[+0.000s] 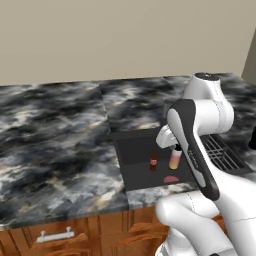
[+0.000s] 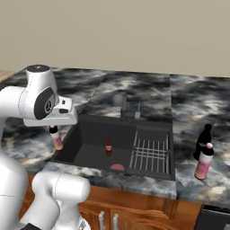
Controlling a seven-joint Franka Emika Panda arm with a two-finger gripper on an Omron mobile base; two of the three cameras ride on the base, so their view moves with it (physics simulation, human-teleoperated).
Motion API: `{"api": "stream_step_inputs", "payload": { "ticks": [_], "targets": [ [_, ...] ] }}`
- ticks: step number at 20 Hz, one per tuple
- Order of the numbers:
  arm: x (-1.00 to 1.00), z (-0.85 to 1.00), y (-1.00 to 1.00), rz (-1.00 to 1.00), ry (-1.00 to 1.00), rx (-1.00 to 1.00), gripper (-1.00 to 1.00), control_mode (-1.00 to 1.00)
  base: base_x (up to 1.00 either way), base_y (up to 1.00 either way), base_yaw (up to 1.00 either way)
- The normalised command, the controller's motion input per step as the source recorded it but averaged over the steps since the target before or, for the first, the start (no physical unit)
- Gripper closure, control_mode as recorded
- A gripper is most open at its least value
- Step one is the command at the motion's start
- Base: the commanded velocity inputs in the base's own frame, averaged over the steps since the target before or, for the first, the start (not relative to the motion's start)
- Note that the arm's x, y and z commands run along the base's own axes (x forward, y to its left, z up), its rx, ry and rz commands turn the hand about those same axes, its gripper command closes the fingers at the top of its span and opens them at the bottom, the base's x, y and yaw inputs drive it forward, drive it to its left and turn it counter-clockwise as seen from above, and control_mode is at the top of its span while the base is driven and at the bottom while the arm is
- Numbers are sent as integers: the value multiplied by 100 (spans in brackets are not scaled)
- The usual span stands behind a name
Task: Place the large bottle from the dining counter next to the other large bottle outside the sink, and place the small bottle from the dining counter next to the other small bottle inside the sink.
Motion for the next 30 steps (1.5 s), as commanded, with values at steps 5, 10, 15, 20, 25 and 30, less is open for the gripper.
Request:
{"api": "stream_step_inputs", "payload": {
  "ticks": [5,10,15,20,25,30],
  "targets": [
    [0,0,0,0,0,0,100,100,64,0,20],
    [0,0,0,0,0,0,100,100,33,0,13],
    [0,0,0,0,0,0,100,100,0,0,0],
    [0,0,0,0,0,0,100,100,0,0,0],
    [0,0,0,0,0,0,100,100,0,0,0],
    [0,0,0,0,0,0,100,100,0,0,0]
  ]
}}
